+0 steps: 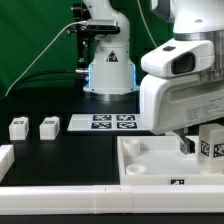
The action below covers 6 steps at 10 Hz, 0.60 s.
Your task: Assemble one leg
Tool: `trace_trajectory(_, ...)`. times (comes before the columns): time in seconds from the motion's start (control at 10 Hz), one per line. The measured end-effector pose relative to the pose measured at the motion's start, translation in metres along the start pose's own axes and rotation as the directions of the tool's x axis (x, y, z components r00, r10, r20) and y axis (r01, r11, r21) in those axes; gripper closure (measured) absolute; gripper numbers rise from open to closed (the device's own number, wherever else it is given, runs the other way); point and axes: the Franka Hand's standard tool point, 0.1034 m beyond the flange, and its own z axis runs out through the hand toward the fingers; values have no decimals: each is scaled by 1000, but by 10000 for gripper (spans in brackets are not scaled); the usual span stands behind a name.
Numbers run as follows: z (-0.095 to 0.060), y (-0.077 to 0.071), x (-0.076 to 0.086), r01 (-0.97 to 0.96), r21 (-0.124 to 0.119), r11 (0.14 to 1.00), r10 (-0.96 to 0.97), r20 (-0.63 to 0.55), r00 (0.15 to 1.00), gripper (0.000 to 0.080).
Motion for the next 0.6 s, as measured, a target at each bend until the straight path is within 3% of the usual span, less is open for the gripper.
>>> trace_trajectory(0.1,0,1,0,-3,0,1000,3,1,1000,263)
trace_trajectory(0.2,0,1,0,-2,0,1000,2,1,1000,263)
trace_trajectory(0.3,0,1,0,-2,0,1000,2,1,1000,440)
trace_trajectory(0.6,0,1,0,-56,0,998,56,1,998,510)
